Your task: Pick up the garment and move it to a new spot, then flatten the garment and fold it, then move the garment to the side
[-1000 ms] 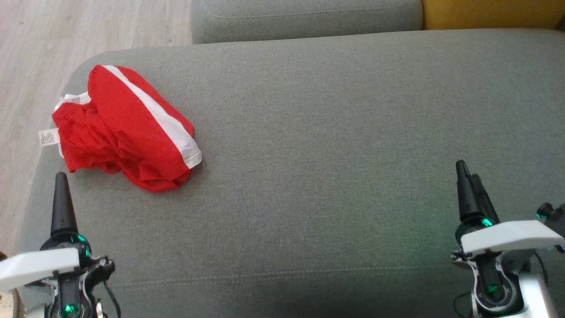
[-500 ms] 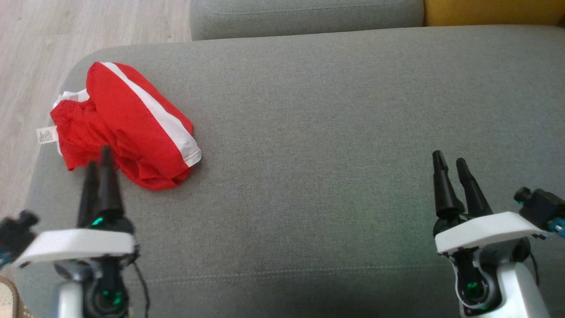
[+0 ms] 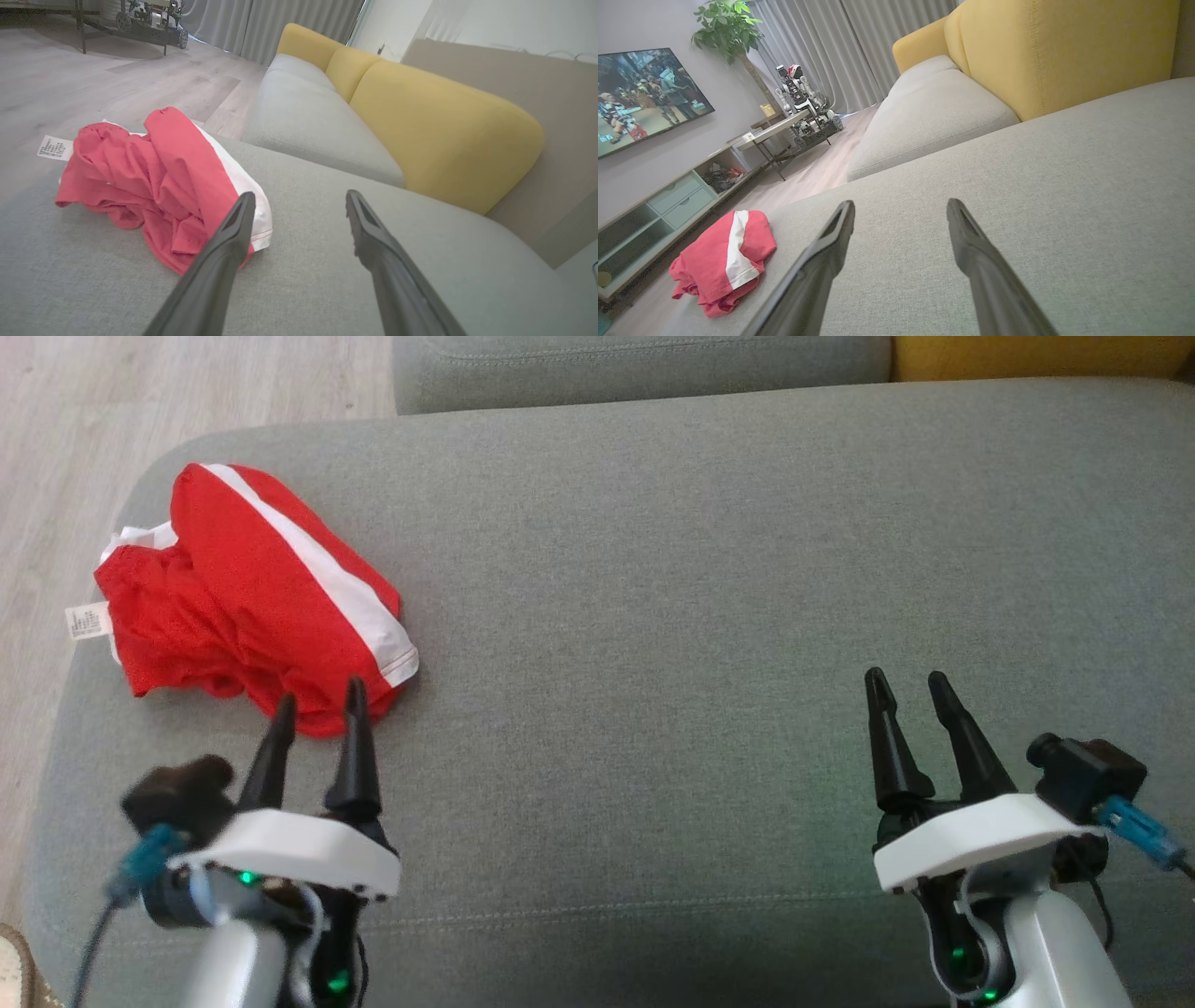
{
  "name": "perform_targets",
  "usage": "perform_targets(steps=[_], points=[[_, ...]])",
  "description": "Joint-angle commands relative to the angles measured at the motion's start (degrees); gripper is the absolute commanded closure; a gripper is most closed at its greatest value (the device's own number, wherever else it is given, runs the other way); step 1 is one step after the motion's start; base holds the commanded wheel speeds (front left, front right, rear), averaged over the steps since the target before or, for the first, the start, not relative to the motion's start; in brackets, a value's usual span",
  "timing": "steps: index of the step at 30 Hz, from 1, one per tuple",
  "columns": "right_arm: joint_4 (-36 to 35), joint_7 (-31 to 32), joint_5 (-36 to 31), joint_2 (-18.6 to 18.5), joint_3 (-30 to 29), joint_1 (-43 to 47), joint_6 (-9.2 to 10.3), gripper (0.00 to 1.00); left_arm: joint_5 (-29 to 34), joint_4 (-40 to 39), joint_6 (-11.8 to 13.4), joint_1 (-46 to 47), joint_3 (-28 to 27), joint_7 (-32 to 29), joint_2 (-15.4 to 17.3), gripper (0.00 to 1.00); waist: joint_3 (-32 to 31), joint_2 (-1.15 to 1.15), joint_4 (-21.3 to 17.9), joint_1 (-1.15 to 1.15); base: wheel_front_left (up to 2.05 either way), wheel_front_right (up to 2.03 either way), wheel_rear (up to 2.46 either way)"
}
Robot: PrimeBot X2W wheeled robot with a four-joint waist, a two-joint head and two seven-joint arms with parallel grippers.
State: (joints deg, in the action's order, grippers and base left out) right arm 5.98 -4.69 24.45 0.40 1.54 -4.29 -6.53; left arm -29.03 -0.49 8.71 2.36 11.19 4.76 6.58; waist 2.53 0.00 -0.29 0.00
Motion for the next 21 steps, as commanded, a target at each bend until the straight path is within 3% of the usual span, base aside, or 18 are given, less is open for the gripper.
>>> perform_targets(steps=[1,11,21], points=[[-2.07,-1.17,-2.14,-0.27,1.27,-2.96,-0.58,0.0,1.94,-1.49,1.62,2.57,0.19,1.03,1.59,0.0,0.12,0.0,0.0,0.0,0.0,0.0,0.0],[-3.0,-3.1,-8.43,-0.3,2.66,-3.1,-0.66,0.0,6.51,3.69,9.7,5.14,10.44,2.97,6.14,0.0,0.45,0.0,0.0,0.0,0.0,0.0,0.0],[-3.03,-5.03,-14.11,-0.33,3.65,-2.54,-0.74,0.0,10.59,4.26,14.42,6.72,16.86,4.92,8.57,0.0,0.41,0.0,-0.06,0.0,0.0,0.0,0.0]])
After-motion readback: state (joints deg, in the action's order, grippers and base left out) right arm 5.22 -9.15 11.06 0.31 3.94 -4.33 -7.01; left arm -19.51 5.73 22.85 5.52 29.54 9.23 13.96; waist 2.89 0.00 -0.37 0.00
